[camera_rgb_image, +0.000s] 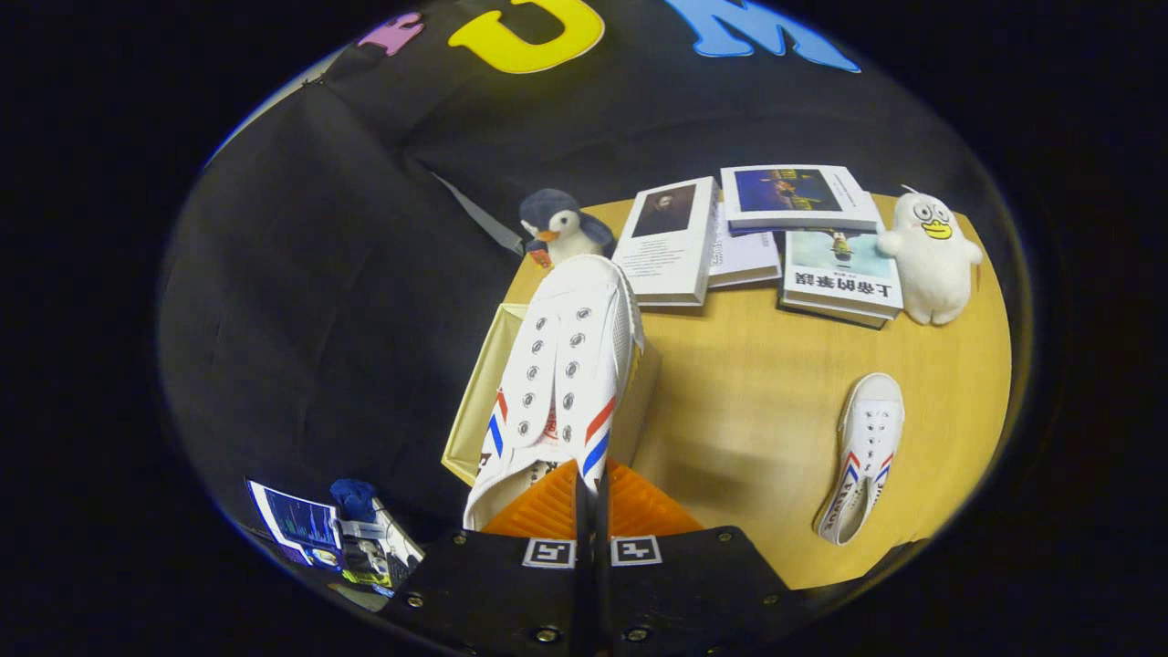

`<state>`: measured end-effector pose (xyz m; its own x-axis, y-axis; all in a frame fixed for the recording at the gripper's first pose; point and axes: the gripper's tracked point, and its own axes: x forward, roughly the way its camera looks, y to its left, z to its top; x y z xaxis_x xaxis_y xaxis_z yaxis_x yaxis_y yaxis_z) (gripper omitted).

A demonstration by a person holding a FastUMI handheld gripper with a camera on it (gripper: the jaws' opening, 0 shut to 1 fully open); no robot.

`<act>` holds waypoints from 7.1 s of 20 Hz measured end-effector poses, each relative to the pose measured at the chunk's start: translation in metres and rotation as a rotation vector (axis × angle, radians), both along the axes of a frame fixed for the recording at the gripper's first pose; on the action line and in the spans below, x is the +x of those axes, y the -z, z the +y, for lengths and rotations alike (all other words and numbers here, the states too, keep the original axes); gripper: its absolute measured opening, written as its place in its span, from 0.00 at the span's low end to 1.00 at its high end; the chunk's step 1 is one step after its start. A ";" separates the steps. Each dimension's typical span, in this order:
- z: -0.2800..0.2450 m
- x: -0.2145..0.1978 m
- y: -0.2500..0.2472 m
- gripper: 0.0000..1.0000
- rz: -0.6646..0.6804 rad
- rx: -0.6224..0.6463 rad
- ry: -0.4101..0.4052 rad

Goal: Open the storage box then place both shoes into the box .Put the left shoe in first, then the right shoe, with the right side of both shoes facing outward in a uniform manner.

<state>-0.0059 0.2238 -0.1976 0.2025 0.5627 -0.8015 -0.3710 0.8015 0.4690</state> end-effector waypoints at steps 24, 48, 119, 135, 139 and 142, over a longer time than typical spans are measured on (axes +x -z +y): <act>0.135 -0.004 0.098 0.00 0.074 -0.190 -0.139; -0.001 0.056 0.006 0.97 -0.242 -0.100 0.121; -0.227 -0.004 0.115 0.01 0.174 -0.211 0.416; -0.083 0.010 0.050 0.01 0.090 -0.176 0.106; -0.041 0.012 0.033 0.01 0.073 -0.147 0.028; -0.014 0.017 0.031 0.01 0.067 -0.139 -0.019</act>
<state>0.0110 0.2098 -0.2282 0.1360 0.4486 -0.8833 -0.3579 0.8537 0.3784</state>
